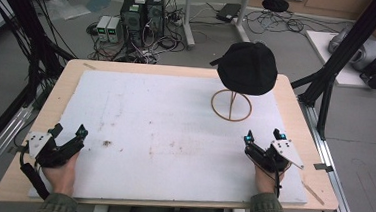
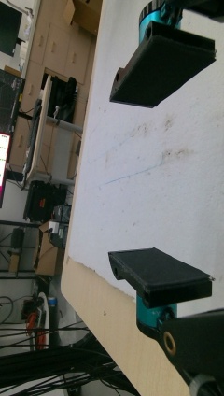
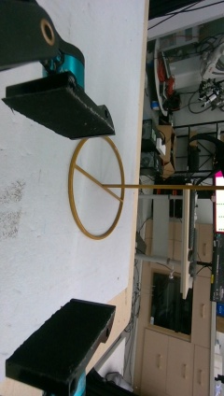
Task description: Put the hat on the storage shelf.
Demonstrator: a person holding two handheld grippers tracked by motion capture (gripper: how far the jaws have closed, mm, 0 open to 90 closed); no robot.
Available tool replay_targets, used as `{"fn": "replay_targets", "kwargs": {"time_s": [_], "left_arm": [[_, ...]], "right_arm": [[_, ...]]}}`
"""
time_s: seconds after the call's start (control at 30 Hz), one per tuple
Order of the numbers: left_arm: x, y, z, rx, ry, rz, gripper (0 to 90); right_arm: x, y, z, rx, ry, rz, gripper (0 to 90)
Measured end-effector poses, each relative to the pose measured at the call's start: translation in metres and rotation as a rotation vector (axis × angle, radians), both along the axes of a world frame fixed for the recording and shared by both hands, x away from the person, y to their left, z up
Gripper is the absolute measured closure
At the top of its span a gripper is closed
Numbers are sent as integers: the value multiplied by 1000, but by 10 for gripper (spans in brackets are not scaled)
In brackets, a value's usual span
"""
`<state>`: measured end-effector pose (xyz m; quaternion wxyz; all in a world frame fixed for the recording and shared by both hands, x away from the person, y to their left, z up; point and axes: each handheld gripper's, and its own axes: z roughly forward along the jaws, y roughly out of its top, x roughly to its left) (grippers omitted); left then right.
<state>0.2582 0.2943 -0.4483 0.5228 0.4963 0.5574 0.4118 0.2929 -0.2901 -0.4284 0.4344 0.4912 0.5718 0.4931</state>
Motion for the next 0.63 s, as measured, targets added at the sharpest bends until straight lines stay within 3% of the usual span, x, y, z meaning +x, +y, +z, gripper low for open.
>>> {"fn": "replay_targets", "kwargs": {"time_s": [0.23, 0.63], "left_arm": [[0, 0, 0, -2, 3, 0, 201], [-2, -4, 0, 38, 10, -25, 199]], "right_arm": [[0, -2, -1, -2, -2, -1, 114], [-3, -4, -4, 6, 13, 0, 114]]}}
